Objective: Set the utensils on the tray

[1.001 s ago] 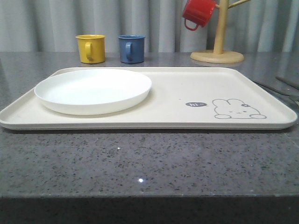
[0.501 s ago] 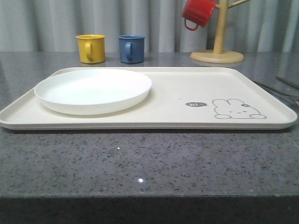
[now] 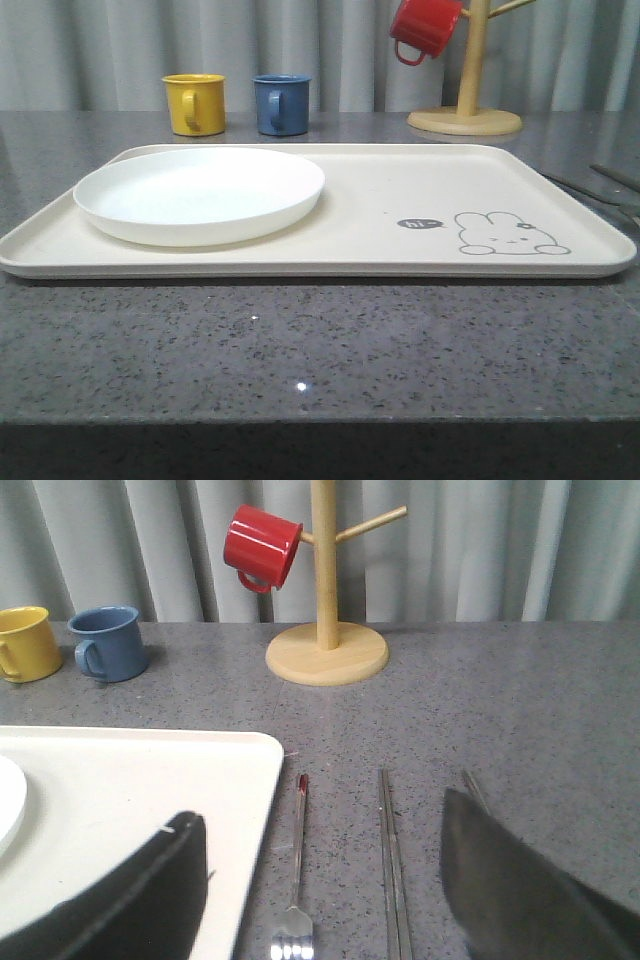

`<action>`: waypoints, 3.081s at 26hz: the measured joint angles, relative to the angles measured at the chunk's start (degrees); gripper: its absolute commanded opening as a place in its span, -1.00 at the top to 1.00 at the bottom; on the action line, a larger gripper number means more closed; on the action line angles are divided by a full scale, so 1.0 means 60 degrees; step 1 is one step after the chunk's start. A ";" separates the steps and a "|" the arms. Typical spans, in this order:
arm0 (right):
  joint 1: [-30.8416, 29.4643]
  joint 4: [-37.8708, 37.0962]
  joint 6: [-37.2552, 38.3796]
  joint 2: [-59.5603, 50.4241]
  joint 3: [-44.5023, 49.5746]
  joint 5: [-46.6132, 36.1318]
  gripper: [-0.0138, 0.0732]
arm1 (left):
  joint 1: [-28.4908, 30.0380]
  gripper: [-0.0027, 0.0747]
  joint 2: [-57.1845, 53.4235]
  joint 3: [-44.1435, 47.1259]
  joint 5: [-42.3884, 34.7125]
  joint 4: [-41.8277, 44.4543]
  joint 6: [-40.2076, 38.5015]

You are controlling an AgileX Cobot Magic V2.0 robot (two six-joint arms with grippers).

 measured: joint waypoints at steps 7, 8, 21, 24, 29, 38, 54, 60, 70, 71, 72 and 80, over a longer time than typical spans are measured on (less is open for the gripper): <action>0.0000 0.0000 0.0000 0.0000 0.0000 0.0103 -0.38 | 0.0000 0.98 0.0000 0.0000 0.0000 0.0000 0.0000; 0.0000 0.0000 0.0000 0.0000 0.0000 0.0151 -0.30 | 0.0000 0.98 0.0000 0.0000 0.0000 0.0000 0.0000; 0.0000 -0.0104 -0.0225 0.4535 -0.3073 0.4021 -0.10 | 0.0000 0.98 0.0000 0.0000 -0.0004 0.0000 0.0000; 0.0000 -0.0104 -0.0362 0.5986 -0.4046 0.4832 -0.10 | 0.0000 0.98 0.0000 0.0000 -0.0004 0.0000 0.0000; 0.0163 -0.0122 -0.0405 0.7883 -0.5213 0.5117 0.08 | 0.0000 0.98 0.0000 0.0000 -0.0004 0.0000 0.0000; 0.0299 -0.0122 -0.0430 0.9845 -0.6035 0.4931 0.13 | 0.0000 0.98 0.0000 0.0000 -0.0004 0.0000 0.0000; 0.0299 -0.0156 -0.0430 1.0765 -0.6104 0.4775 0.48 | 0.0000 0.98 0.0000 0.0000 -0.0004 0.0000 0.0000; 0.0299 -0.0240 -0.0430 1.0779 -0.6104 0.4775 0.78 | 0.0000 0.98 0.0000 0.0000 -0.0004 0.0000 0.0000; 0.0299 -0.0240 -0.0430 1.0779 -0.6104 0.4775 0.90 | 0.0000 0.98 0.0000 0.0000 -0.0004 0.0000 0.0000; 0.0299 -0.0240 -0.0430 1.0779 -0.6104 0.4775 0.90 | 0.0000 0.98 0.0000 0.0000 -0.0004 0.0000 0.0000; 0.0299 -0.0240 -0.0430 1.0779 -0.6104 0.4775 0.90 | 0.0000 0.98 0.0000 0.0000 -0.0004 0.0000 0.0000; 0.0299 -0.0367 0.0730 1.0483 -0.6104 0.4865 0.90 | 0.0000 0.98 0.0000 0.0000 -0.0004 0.0000 0.0000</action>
